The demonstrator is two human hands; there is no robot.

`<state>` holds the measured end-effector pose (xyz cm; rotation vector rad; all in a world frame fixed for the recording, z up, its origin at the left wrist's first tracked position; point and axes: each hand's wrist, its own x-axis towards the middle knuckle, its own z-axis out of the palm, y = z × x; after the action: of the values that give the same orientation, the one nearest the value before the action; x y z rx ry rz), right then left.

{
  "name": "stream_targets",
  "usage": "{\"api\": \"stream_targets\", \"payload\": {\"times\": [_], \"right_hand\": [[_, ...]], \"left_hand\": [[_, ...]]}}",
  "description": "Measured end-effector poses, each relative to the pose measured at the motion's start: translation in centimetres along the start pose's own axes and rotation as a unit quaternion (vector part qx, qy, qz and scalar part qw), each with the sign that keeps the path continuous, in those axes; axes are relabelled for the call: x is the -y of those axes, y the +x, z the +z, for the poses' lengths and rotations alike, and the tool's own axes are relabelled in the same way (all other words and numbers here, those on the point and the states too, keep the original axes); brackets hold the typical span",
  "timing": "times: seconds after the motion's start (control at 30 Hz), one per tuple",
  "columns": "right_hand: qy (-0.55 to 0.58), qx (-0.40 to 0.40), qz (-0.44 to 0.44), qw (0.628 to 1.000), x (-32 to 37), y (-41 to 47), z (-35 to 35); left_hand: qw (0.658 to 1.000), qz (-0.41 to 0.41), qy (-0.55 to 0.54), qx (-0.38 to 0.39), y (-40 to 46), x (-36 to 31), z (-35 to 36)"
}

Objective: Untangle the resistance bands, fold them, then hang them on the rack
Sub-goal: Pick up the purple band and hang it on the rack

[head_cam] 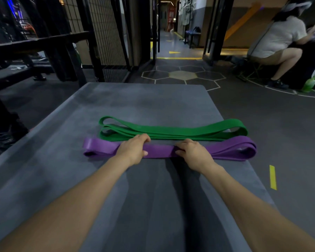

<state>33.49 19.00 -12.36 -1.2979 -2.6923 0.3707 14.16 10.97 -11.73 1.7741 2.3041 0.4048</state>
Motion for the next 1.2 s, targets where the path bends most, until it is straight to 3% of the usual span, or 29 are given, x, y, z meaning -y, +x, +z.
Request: {"api": "stream_targets", "payload": {"times": [0.23,0.43,0.5,0.53,0.63,0.83,1.03,1.2], "right_hand": [[-0.062,-0.033,-0.022,0.997,0.5,-0.8,-0.5],[-0.094,-0.085,-0.065,0.99,0.4,-2.7,-0.1],[-0.101,-0.083,-0.08,0.988,0.3,-3.2,-0.1],[-0.099,-0.081,-0.084,0.988,0.2,-3.4,-0.1],[-0.107,-0.082,-0.079,0.988,-0.1,-3.9,-0.4],[-0.099,-0.075,-0.025,0.992,0.7,-4.0,-1.9],[-0.066,-0.16,-0.045,0.984,4.8,-4.5,-5.1],[-0.006,-0.217,-0.093,0.972,11.7,-5.3,-8.5]], "left_hand": [[0.992,0.019,0.122,-0.001,-0.6,-1.1,-0.6],[0.958,0.113,0.229,-0.133,-3.1,-0.5,0.4],[0.952,0.142,0.215,-0.163,-3.6,0.0,0.5],[0.961,0.139,0.196,-0.137,-4.0,-0.1,0.3],[0.98,0.089,0.158,-0.075,-4.2,-0.2,-0.1],[0.991,0.005,0.115,-0.065,-4.3,-1.2,-1.8],[0.986,-0.033,0.028,-0.159,-7.5,-0.5,-6.1],[0.958,-0.064,-0.065,-0.27,-13.0,0.8,-13.4]]}}
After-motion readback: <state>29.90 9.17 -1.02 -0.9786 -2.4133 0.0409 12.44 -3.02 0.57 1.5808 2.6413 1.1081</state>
